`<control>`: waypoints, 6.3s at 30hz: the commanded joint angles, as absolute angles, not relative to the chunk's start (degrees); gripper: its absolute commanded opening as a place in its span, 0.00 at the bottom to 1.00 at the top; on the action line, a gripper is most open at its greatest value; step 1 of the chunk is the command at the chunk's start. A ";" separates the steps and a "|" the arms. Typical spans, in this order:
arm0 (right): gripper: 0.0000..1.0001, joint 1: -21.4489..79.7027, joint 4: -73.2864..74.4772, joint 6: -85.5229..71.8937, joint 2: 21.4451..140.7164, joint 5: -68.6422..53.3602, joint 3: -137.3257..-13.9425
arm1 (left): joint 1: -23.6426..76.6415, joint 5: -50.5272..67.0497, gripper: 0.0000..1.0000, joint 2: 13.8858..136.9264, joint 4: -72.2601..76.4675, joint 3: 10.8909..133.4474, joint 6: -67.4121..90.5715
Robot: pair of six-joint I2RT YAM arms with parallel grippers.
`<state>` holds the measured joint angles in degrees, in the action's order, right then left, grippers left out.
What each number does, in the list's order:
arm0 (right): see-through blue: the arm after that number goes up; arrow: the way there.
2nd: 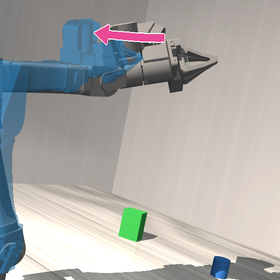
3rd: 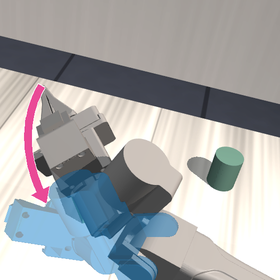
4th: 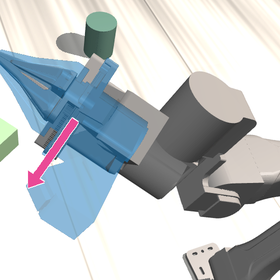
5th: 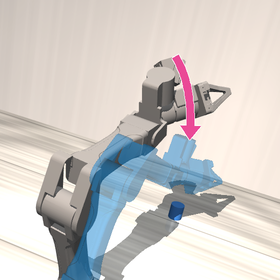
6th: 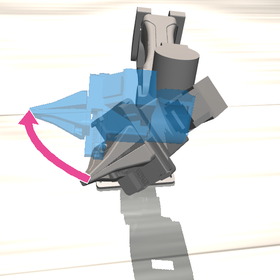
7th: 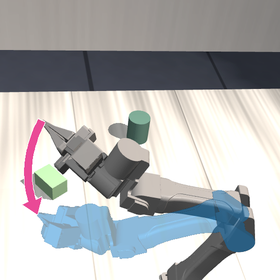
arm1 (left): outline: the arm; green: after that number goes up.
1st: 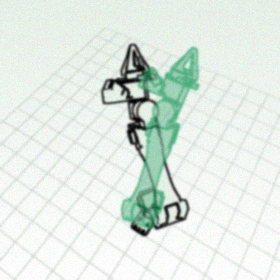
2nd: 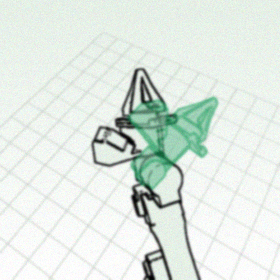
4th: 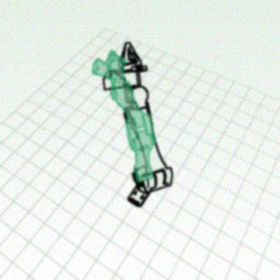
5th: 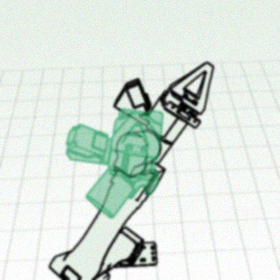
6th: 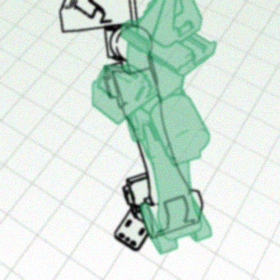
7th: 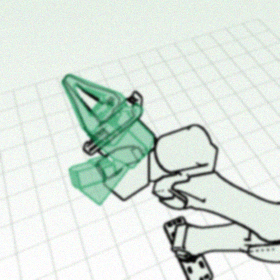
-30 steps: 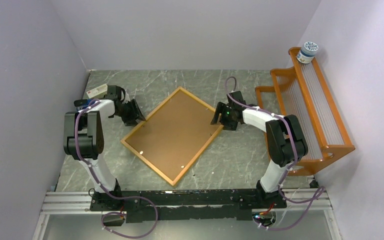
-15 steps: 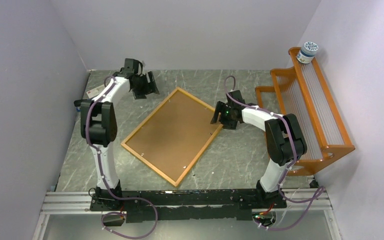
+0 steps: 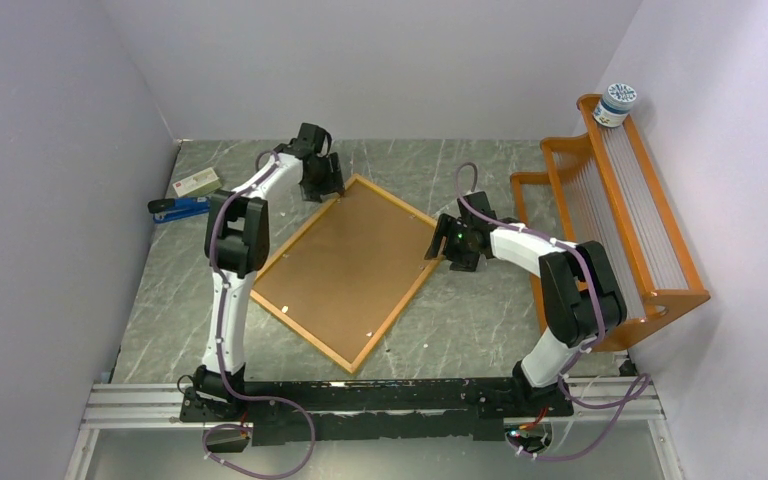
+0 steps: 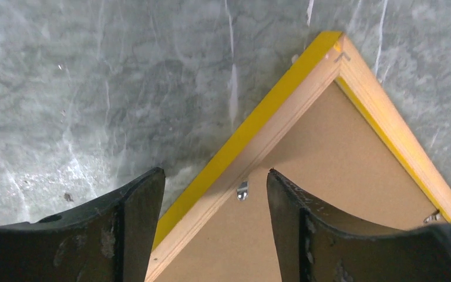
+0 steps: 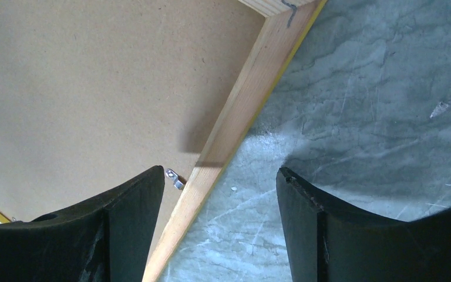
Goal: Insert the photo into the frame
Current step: Install the photo frame at the center of the board, then adjust the photo frame at the center of the board, then turn over the photo frame at the center of the board.
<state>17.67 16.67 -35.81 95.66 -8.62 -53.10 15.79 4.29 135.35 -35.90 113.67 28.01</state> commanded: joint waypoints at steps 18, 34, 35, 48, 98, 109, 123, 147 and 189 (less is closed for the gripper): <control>0.72 17.73 18.68 -36.31 94.93 -8.79 -51.69 | 17.91 -1.22 0.46 137.89 -38.16 116.66 21.09; 0.72 17.56 17.45 -35.00 98.52 -8.79 -54.97 | 18.02 13.69 0.33 139.68 -45.17 117.84 2.84; 0.72 17.51 17.29 -35.02 98.90 -8.85 -55.75 | 18.02 14.08 0.35 139.62 -45.99 117.95 1.90; 0.72 16.45 13.27 -33.67 104.31 -14.22 -61.13 | 17.71 21.31 0.32 138.03 -53.54 117.99 -9.48; 0.79 22.59 27.82 -40.34 94.37 -12.25 -58.40 | 6.19 13.45 0.82 108.59 -38.49 80.43 17.94; 0.77 22.59 24.03 -37.54 101.67 -12.17 -66.05 | 6.22 26.42 0.70 107.61 -36.55 74.59 20.74; 0.76 16.97 26.99 -30.05 116.00 -4.22 -90.83 | 6.24 43.99 0.60 103.24 -25.02 63.76 29.55; 0.68 45.10 45.31 -37.93 119.27 14.93 -108.75 | 1.66 -1.25 0.72 73.83 -37.99 55.56 38.76; 0.10 57.72 59.29 -37.79 140.36 21.83 -132.14 | 0.97 11.43 0.75 65.06 -36.39 42.87 41.16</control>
